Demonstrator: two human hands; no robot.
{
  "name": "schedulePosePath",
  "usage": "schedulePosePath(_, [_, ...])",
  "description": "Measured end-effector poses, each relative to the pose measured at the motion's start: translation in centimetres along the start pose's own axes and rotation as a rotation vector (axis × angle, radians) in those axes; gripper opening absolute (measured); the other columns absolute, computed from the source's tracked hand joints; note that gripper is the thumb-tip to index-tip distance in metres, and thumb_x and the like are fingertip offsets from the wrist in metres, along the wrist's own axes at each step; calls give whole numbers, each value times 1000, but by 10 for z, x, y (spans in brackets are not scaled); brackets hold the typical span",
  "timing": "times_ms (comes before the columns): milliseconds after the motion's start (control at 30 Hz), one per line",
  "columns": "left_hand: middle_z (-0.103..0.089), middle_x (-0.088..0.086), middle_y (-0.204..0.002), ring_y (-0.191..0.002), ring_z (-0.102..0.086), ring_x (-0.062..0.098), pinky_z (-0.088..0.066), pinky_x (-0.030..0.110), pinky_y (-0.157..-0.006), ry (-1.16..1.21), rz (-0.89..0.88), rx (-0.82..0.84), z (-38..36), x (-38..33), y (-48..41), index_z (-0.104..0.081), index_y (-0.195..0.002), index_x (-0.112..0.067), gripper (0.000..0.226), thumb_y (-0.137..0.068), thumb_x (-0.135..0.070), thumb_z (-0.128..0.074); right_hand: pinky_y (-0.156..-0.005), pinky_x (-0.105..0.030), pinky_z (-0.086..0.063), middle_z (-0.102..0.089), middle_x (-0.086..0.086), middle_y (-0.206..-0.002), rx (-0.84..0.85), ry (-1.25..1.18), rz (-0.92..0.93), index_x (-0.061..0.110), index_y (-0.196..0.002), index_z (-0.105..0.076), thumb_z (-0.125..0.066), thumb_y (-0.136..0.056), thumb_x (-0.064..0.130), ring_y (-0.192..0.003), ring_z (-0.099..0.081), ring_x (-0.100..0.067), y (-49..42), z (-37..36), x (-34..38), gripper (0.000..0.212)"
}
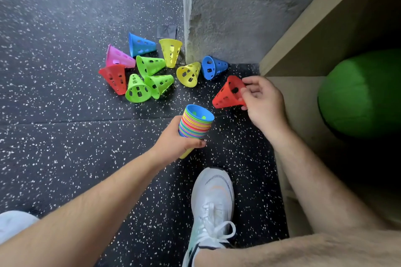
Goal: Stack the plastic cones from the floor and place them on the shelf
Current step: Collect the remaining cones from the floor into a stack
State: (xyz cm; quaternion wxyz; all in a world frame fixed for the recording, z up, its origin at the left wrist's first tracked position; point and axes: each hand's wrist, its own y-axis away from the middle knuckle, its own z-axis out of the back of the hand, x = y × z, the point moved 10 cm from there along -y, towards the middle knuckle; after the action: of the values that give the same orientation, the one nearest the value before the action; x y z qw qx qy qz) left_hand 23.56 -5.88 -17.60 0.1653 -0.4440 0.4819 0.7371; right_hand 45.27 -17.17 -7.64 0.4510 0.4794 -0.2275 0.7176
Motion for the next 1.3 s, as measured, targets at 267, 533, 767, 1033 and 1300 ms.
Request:
schedulePosePath(267, [-71, 1, -99, -81, -66, 6, -52, 19, -70, 68, -58, -10, 4, -11, -5, -56, -113, -20, 58, -70, -6, -92, -71, -12, -46, -71, 15, -88, 403, 238, -28, 25, -97, -75, -65, -92, 21, -76, -61, 8, 9, -69, 5, 12])
schedulePosePath(533, [-72, 4, -102, -81, -67, 7, -54, 21, -72, 115, -57, -33, 19, -11, -17, -57, -116, -15, 63, -65, -7, -94, -86, -22, -50, -64, 16, -112, 440, 226, 19, 28, -115, -70, -63, -95, 38, -96, -61, -3, 0, -95, 2, 24])
schedulePosePath(767, [-74, 8, -105, -86, -70, 11, -56, 25, -74, 132, -59, -39, 30, -14, -35, -58, -116, -17, 63, -63, -14, -93, -102, -45, -45, -40, -6, -151, 303, 848, 442, 19, -133, -61, -60, -89, 7, -131, -40, -33, -62, -108, 12, 45])
schedulePosePath(1033, [-72, 6, -103, -85, -70, 10, -55, 22, -72, 164, -62, -11, 25, -26, -53, -56, -122, -15, 72, -60, -20, -92, -100, -49, -48, -39, -9, -156, 359, 1008, 557, 8, -108, -71, -68, -86, 2, -132, -44, -38, -95, -116, 2, 24])
schedulePosePath(1300, [-74, 8, -106, -90, -71, 16, -60, 35, -84, 160, -71, -13, 28, -16, -57, -58, -121, -15, 76, -54, -28, -92, -97, -25, -44, -61, -7, -112, 100, 339, 542, 5, -101, -67, -59, -97, 10, -104, -60, -24, -72, -77, 45, 10])
